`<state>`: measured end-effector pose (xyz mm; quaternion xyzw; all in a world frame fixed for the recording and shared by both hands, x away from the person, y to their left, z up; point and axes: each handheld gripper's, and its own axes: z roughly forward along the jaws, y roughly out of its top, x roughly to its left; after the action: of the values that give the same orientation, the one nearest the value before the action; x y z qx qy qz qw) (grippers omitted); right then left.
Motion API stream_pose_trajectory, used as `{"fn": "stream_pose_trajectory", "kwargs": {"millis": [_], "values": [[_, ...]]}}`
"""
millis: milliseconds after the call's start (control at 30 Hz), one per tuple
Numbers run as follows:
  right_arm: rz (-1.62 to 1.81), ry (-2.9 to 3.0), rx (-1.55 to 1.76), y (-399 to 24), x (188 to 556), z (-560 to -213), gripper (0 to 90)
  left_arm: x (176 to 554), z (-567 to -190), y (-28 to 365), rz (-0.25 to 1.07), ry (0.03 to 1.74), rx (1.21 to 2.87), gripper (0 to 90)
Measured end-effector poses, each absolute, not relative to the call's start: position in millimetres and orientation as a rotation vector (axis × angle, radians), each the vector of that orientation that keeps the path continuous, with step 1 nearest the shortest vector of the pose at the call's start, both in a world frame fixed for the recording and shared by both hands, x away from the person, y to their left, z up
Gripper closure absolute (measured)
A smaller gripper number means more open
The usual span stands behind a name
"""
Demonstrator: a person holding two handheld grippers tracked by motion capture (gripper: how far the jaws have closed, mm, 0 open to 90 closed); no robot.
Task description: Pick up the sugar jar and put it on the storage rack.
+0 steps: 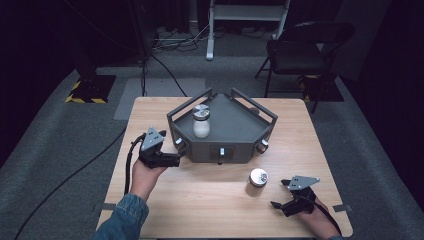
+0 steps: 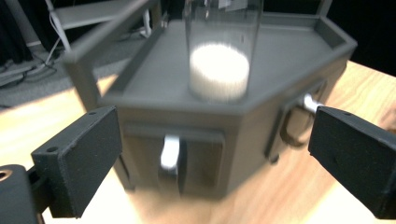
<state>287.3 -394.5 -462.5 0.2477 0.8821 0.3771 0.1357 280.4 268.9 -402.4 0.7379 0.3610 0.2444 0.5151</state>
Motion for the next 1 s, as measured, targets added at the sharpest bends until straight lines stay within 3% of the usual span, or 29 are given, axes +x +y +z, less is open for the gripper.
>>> {"fn": "stream_pose_trajectory", "kwargs": {"millis": [667, 1000], "values": [[1.091, 2.554, 0.719, -394, 286, -462, 4.6, 243, -486, 284, 0.534, 0.991, 1.775, 4.5], [1.091, 2.554, 0.720, -394, 285, -462, 4.6, 238, -494, 280, 0.513, 0.981, 1.851, 4.3]]}}
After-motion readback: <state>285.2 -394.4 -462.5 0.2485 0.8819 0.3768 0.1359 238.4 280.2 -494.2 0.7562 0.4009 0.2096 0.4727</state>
